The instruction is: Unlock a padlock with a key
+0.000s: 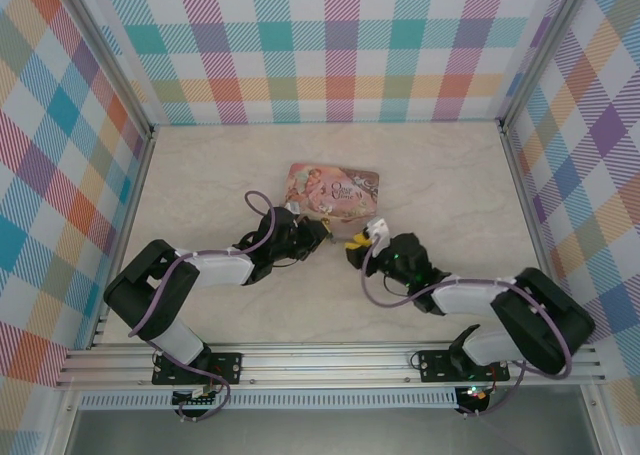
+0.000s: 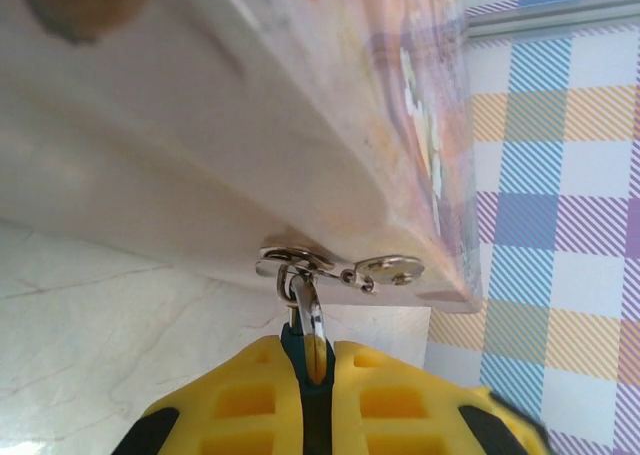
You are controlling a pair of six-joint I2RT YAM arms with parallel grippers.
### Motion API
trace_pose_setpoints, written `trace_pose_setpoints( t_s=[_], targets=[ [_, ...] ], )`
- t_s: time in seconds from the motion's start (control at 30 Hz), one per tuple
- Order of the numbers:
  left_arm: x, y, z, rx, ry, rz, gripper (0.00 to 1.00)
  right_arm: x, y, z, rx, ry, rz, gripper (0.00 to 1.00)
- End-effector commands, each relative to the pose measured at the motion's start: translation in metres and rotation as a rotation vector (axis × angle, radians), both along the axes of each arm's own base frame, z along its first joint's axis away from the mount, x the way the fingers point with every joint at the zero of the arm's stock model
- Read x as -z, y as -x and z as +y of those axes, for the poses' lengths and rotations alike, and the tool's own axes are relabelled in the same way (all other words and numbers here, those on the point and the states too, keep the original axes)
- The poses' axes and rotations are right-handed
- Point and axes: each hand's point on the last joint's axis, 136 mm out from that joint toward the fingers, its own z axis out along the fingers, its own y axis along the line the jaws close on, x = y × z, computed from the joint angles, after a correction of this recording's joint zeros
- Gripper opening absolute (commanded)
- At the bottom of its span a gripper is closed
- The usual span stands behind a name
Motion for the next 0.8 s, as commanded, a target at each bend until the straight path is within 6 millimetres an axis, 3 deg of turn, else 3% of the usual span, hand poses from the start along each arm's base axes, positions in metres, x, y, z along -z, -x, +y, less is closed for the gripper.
trace_pose_setpoints(
  t_s=[0.0,0.27,0.53,0.77],
  targets=[
    [-0.045,-0.005,-0.008,0.039,0.077,-0.212,0.00,-0.011,0.022,0.004,-0.108,-0.215,0.276,0.39],
    [-0.063,-0.007,-0.019,0.084,0.131,-0.322,0.00,-0.022,0.021,0.010,-0.112,-0.402,0.582,0.41],
    [-0.065,-0.008,-0.023,0.099,0.146,-0.348,0.00,-0.037,0.012,0.021,-0.144,-0.499,0.607,0.40],
    [-0.066,-0.009,-0.025,0.102,0.163,-0.351,0.00,-0.032,-0.002,0.021,-0.081,-0.517,0.623,0.36]
  ],
)
